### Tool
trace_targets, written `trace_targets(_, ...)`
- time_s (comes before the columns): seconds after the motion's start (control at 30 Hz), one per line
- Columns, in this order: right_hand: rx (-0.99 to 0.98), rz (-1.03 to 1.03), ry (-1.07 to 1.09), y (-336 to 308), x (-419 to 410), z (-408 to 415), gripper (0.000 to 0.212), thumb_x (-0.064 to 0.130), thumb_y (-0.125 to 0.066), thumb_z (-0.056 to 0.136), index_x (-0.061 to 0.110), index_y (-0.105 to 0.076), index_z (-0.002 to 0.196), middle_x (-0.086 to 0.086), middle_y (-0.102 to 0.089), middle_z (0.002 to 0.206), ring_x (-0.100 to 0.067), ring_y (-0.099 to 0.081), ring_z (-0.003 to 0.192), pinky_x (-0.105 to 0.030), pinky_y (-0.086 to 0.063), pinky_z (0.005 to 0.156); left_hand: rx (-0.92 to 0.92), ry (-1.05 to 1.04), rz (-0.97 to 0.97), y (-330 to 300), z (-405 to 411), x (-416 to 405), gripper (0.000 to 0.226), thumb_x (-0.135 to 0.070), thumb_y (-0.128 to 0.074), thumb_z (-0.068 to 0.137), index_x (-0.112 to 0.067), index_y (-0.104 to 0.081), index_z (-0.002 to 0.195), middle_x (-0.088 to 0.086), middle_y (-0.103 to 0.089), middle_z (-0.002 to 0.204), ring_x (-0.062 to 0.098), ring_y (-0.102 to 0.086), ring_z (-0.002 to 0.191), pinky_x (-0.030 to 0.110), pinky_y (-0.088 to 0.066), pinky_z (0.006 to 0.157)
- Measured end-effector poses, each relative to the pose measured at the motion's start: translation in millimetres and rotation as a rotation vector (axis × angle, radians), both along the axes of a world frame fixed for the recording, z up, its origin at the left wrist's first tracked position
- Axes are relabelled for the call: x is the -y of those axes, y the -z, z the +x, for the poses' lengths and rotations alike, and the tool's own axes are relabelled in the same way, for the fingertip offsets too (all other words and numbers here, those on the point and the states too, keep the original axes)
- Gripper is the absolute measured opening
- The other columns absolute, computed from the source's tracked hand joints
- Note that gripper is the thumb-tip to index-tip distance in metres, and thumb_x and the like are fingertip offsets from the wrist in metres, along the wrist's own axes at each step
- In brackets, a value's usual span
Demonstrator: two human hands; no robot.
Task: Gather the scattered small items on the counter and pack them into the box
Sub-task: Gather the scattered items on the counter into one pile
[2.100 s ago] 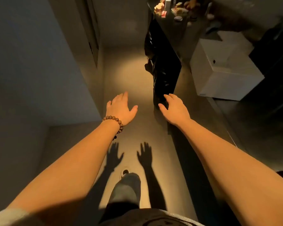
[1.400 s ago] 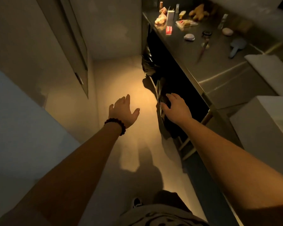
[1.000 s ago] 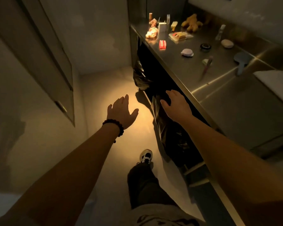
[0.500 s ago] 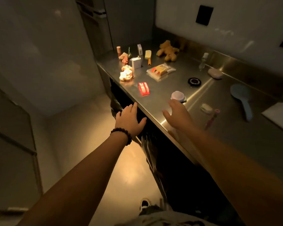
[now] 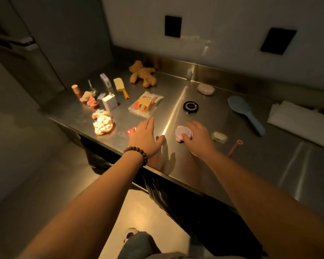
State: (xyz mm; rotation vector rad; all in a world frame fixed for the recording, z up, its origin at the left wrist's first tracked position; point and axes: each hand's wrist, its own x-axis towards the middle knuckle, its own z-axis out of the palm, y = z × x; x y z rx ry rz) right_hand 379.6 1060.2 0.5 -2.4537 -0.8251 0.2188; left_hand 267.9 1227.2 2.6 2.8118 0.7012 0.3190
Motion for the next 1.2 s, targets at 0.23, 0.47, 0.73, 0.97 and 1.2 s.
trace_targets(0.23,-0.002,-0.013,0.252,-2,-31,-11,0.053,0.035,-0.050,0.094,0.015,-0.041,0.142,-0.009,-0.036,0.150,-0.028,-0.033,0.136,-0.040,-0.030,0.110,-0.042,0.219,0.002,6,25,-60,0.073,-0.058,-0.038,0.085,-0.017,-0.023,0.144,0.004,-0.038,0.144,0.022,-0.036,0.131,0.047,-0.026,0.108)
trace_targets(0.47,-0.011,-0.040,0.379,0,-57,-29,0.053,0.040,-0.047,0.094,0.020,-0.039,0.142,-0.005,-0.035,0.151,-0.025,-0.034,0.136,-0.044,-0.036,0.110,-0.061,0.349,-0.005,14,32,-95,0.075,-0.057,-0.039,0.085,-0.017,-0.021,0.145,0.005,-0.037,0.145,0.022,-0.034,0.132,0.046,-0.026,0.107)
trace_targets(0.73,0.008,-0.100,0.454,1,-65,-34,0.053,0.040,-0.044,0.095,0.021,-0.036,0.144,-0.004,-0.031,0.153,-0.025,-0.030,0.139,-0.042,-0.033,0.110,-0.114,0.414,-0.040,18,34,-108,0.077,-0.057,-0.038,0.087,-0.016,-0.016,0.148,0.006,-0.029,0.150,0.022,-0.026,0.137,0.047,-0.020,0.112)
trace_targets(0.97,0.013,-0.091,0.433,0,-70,-28,0.053,0.038,-0.044,0.096,0.020,-0.035,0.145,-0.005,-0.030,0.153,-0.024,-0.028,0.140,-0.042,-0.033,0.111,-0.100,0.399,-0.054,12,38,-115,0.076,-0.057,-0.039,0.087,-0.017,-0.015,0.148,0.006,-0.029,0.150,0.022,-0.027,0.137,0.049,-0.022,0.112)
trace_targets(1.2,0.017,-0.107,0.432,3,-70,-28,0.053,0.038,-0.044,0.096,0.021,-0.034,0.145,-0.005,-0.029,0.154,-0.025,-0.027,0.141,-0.042,-0.033,0.111,-0.114,0.395,-0.043,12,37,-122,0.075,-0.056,-0.040,0.087,-0.018,-0.017,0.147,0.005,-0.030,0.150,0.022,-0.027,0.136,0.048,-0.023,0.111)
